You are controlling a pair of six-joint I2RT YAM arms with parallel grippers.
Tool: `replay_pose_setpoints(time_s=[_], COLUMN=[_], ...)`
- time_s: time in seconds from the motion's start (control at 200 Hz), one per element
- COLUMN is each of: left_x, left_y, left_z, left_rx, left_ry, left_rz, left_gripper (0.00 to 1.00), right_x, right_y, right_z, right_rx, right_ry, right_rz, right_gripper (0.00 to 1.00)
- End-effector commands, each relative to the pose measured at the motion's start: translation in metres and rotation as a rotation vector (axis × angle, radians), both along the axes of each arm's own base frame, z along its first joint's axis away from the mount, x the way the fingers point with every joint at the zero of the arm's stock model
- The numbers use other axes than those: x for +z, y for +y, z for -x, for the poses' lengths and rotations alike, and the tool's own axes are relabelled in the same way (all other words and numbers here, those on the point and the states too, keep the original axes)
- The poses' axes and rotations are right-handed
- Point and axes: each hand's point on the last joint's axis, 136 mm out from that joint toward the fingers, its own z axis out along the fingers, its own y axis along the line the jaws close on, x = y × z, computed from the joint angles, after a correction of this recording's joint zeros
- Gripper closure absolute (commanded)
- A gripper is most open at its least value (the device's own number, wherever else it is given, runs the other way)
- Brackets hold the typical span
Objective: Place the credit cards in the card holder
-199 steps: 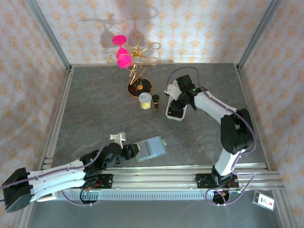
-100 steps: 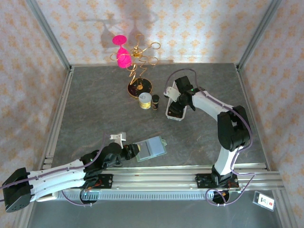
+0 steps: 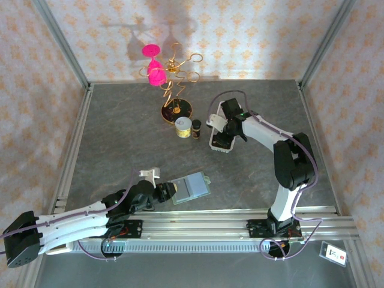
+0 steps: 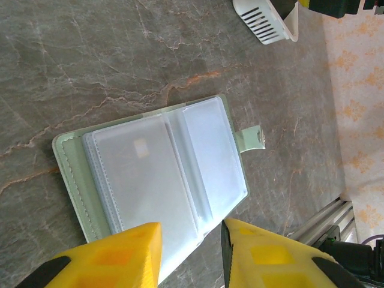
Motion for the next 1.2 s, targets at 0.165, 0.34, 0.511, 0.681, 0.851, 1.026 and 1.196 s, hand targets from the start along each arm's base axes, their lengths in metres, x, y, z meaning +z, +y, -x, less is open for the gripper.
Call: replay_pose_setpoints(time_s=[0.165, 0.34, 0.511, 0.681, 0.851, 1.026, 1.196], left_x=[-0.002, -0.002, -0.003, -0.004, -0.005, -0.006, -0.005], left_y=[0.0, 0.0, 0.0, 0.001, 0.001, 0.003, 0.003], left_z=[0.0, 0.001, 0.0, 0.0, 0.0, 0.0, -0.001], left_rx=[-0.001, -0.006, -0.002, 0.002, 0.003, 0.01, 0.015], left_ry=[-0.003, -0.004, -0.003, -0.004, -0.003, -0.001, -0.005], left_rz=[0.006, 0.004, 0.005, 0.001, 0.0, -0.003, 0.0], left_gripper=[0.68, 0.68, 0.68, 0.68, 0.68, 0.67, 0.67], right_x=[0.01, 0.021, 0.018, 0.014, 0.008, 0.008, 0.012], right_y=[-0.003, 0.005, 0.004, 0.008, 0.009, 0.009, 0.008], right_z=[0.019, 0.026, 0.034, 0.046, 0.053, 0.054, 0.05], right_rx=[0.044, 0.079, 0.105, 0.132, 0.15, 0.155, 0.148], right_ry=[0.01, 0.02, 0.039, 0.083, 0.116, 0.121, 0.098], right_rz=[0.012, -0.038, -0.037, -0.054, -0.044, -0.04, -0.031], right_gripper=[0.57, 0.57, 0.59, 0.62, 0.68, 0.73, 0.84])
